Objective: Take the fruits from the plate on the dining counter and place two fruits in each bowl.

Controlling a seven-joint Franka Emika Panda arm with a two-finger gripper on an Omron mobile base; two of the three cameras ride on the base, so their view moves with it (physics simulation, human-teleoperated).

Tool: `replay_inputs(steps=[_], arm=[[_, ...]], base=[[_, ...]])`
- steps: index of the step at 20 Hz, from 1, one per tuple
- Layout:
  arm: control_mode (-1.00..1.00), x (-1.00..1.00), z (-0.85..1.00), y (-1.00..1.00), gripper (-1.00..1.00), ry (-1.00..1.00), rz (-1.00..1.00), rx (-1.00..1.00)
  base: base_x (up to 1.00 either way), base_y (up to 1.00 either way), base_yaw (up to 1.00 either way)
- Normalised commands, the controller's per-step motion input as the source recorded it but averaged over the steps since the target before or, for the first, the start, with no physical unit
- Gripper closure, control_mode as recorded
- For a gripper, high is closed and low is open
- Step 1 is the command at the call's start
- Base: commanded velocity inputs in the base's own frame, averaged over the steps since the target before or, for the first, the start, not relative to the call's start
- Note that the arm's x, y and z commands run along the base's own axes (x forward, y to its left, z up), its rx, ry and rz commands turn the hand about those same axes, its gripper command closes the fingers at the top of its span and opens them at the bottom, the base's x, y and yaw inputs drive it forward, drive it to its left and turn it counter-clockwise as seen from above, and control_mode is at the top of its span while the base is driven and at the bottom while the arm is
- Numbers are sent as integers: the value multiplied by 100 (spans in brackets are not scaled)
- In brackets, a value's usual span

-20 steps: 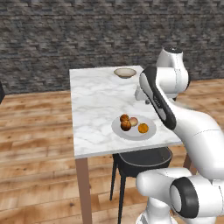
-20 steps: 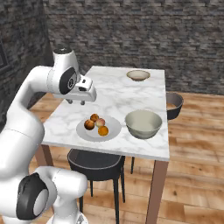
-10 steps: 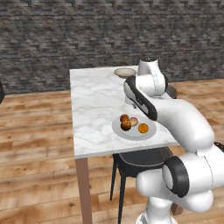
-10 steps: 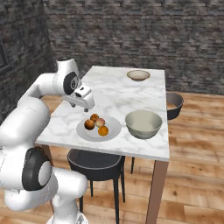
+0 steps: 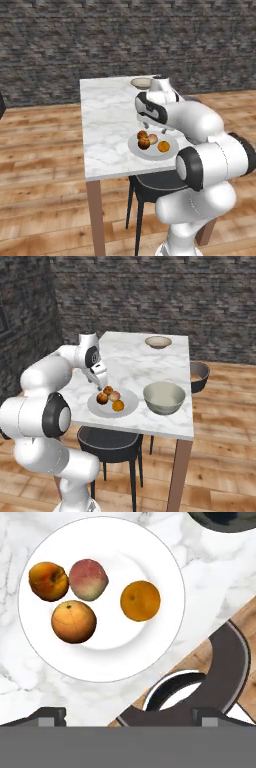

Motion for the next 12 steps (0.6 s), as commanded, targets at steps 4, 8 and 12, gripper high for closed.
replay_inputs(steps=[4, 8, 12], arm=[[-100, 55, -76, 7, -100, 3, 1, 5], [-100, 56, -52, -3, -100, 0, 6, 0], [-100, 17, -19, 1, -100, 2, 2, 0]], base=[[0, 0, 0], [0, 0, 0], [0, 0, 0]])
